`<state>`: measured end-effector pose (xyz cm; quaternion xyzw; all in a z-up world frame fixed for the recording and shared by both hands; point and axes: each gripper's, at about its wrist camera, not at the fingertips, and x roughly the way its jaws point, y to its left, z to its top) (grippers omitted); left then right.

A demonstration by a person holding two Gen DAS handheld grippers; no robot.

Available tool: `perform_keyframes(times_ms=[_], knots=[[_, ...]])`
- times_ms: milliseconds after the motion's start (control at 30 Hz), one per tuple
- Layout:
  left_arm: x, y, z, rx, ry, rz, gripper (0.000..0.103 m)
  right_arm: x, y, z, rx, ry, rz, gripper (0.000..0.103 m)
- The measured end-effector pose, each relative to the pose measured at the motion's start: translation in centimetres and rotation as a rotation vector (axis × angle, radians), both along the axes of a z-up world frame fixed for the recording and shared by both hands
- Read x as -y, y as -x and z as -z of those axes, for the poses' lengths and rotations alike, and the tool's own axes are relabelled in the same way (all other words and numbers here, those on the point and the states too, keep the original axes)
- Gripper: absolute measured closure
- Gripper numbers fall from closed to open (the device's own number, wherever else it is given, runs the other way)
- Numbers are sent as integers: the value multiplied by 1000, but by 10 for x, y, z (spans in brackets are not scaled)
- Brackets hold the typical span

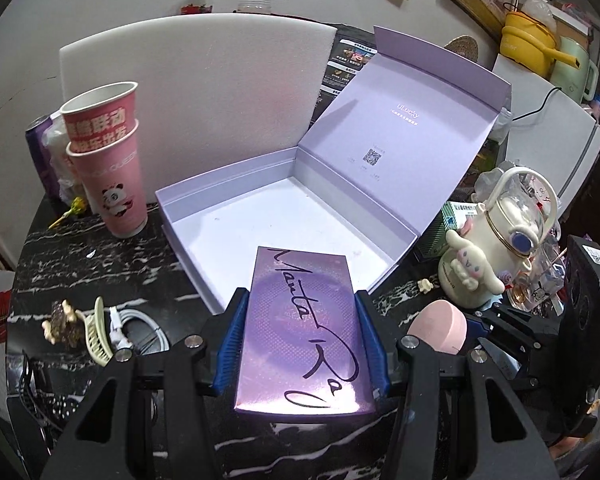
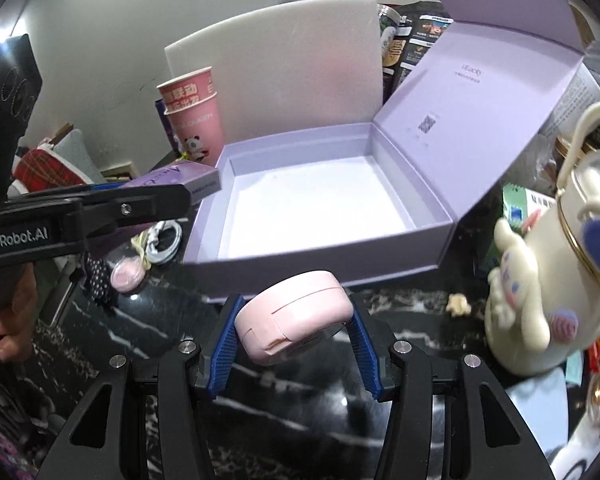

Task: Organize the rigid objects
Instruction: 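Carry the purple box and pink compact over the lavender gift box with both grippers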

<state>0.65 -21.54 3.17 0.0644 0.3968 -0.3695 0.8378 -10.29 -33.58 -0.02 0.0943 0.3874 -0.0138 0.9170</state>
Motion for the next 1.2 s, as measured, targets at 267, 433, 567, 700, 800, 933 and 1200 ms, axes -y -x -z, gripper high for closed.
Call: perform_keyframes(times_ms=[267, 433, 567, 700, 800, 933, 1200], knots=[[16, -21, -2, -3, -10, 1, 51, 13, -24, -8, 13, 14, -21, 52], [22, -31, -4, 10, -31, -4, 51, 16, -39, -13, 25, 34, -33, 52], [28, -41, -6, 28, -43, -2, 51, 18, -53, -15, 30, 45, -43, 52], [32, -52, -5, 35, -49, 1, 51, 20, -66, -16, 35, 52, -45, 52], [34, -61, -4, 41, -53, -1, 51, 23, -75, -15, 37, 53, -40, 52], [37, -73, -2, 48, -64, -2, 51, 28, -88, -14, 37, 56, -36, 52], [50, -93, 3, 71, -98, -9, 51, 44, -113, -12, 35, 64, -26, 52]])
